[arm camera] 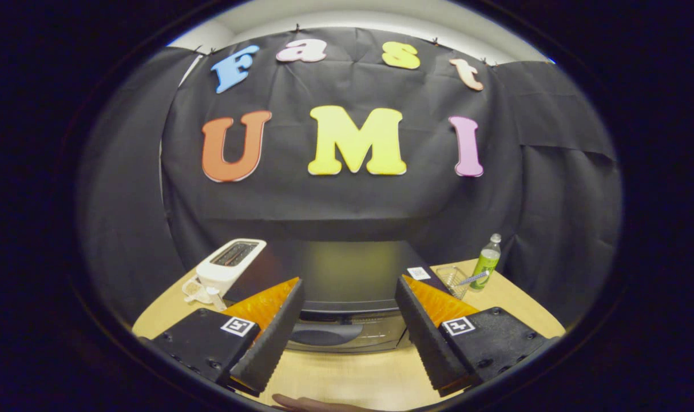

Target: Open the toaster oven, put the food inside, and close the toaster oven door.

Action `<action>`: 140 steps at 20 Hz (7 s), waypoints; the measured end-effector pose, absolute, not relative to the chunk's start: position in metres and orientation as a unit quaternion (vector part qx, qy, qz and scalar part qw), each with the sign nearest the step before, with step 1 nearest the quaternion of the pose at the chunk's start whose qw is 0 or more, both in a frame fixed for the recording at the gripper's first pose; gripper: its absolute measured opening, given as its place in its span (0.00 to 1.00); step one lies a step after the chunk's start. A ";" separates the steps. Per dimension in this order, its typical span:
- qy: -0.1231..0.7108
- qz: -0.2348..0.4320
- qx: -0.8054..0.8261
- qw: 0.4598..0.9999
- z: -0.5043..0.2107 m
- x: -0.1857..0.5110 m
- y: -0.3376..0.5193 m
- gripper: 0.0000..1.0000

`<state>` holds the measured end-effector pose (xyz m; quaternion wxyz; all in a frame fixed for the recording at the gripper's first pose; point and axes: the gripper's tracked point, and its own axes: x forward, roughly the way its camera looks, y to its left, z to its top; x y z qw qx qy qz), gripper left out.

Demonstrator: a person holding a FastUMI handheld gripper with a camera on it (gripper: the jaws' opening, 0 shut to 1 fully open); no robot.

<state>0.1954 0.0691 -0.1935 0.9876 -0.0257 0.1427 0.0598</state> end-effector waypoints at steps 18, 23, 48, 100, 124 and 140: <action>0.198 0.069 -0.015 0.978 -0.255 0.204 0.098 1.00; 0.182 0.065 -0.032 0.981 -0.261 0.177 0.092 1.00; 0.247 0.082 -0.012 0.966 -0.385 0.074 0.049 0.99; 0.627 0.427 0.185 0.625 -0.337 -0.090 0.205 0.37; 0.233 0.154 0.552 0.786 -0.298 0.103 0.071 0.37; 0.161 0.017 0.618 0.770 -0.315 0.211 0.090 0.37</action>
